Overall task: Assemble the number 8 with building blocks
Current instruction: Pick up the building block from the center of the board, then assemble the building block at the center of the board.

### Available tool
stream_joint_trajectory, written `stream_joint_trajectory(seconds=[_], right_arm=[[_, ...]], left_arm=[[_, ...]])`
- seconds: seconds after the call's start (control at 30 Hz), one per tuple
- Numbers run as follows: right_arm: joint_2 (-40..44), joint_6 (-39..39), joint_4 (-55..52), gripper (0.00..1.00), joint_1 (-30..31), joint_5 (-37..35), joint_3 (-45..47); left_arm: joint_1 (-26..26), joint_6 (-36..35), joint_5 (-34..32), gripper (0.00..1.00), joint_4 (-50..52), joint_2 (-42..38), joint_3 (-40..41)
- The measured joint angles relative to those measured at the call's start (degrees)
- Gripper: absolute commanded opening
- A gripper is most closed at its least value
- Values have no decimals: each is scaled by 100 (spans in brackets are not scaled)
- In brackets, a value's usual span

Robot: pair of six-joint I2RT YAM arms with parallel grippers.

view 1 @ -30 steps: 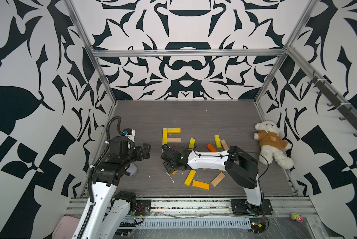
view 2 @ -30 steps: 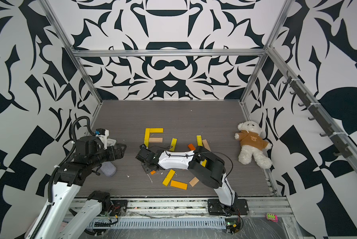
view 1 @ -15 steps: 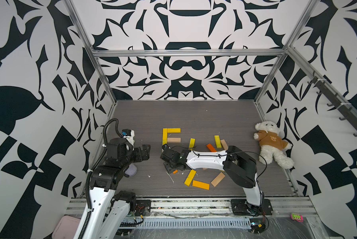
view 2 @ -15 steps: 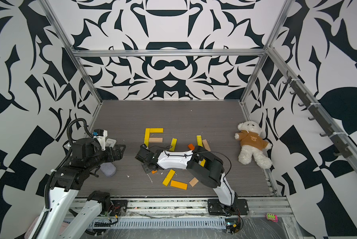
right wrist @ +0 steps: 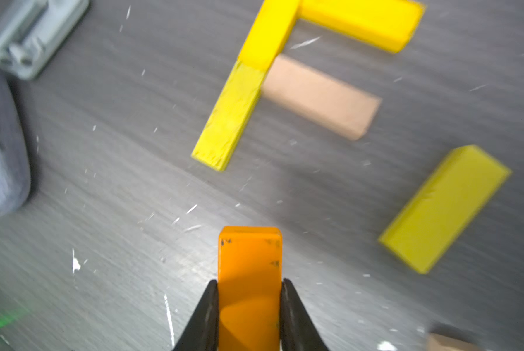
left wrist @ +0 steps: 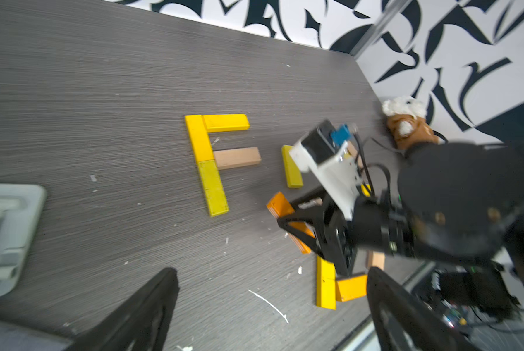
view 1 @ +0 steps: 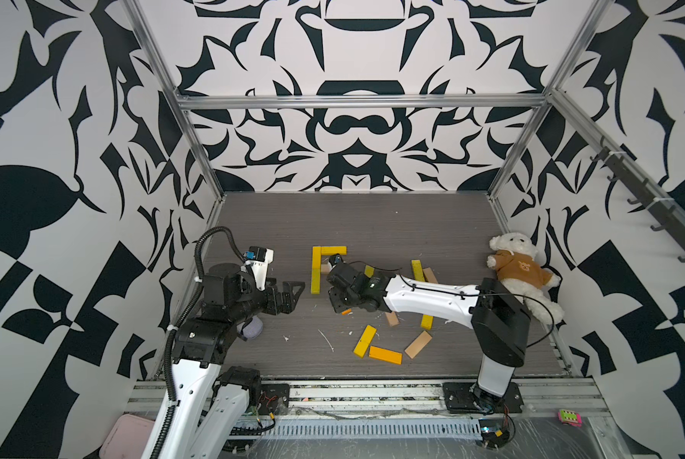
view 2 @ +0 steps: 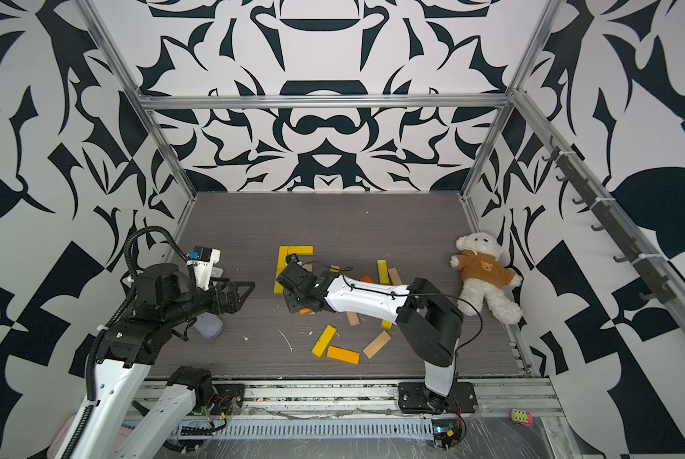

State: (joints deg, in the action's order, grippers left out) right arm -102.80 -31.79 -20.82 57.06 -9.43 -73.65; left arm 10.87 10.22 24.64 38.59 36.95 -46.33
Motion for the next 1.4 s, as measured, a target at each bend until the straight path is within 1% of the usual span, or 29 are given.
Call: stream_joint_trajectory(seconds=[0.1,0.23,0.33,0.43,0.57,0.73,0.93,1.13,1.4], right_arm=[[120,0,-48,20,-411,4,22],[81,2,-98,20,-968,31,11],[-118,0,-216,20,-1305,46,-188],[-496,-2,-251,20,-1541,87,-586],[-1027,-28,-273,20,-1674,181,-1123],[-1672,-131,-308,20,-1766,240,-1735],[-2179,-302,-315,20,-1838,339,-2083],[-2435,-520,-249,21,-1873,474,-2173],[-2490,-743,-11,22,-1884,603,-2203]], left_arm=[[0,-181,601,99,-127,35,0],[0,-334,1419,99,-330,42,0],[0,-369,1923,99,-527,50,7],[0,-389,2253,99,-638,96,7],[0,-398,2406,99,-702,144,7],[0,-404,2444,99,-713,188,7],[0,-407,2444,99,-715,192,7],[0,-407,2444,99,-715,190,7],[0,-407,2444,99,-721,190,7]])
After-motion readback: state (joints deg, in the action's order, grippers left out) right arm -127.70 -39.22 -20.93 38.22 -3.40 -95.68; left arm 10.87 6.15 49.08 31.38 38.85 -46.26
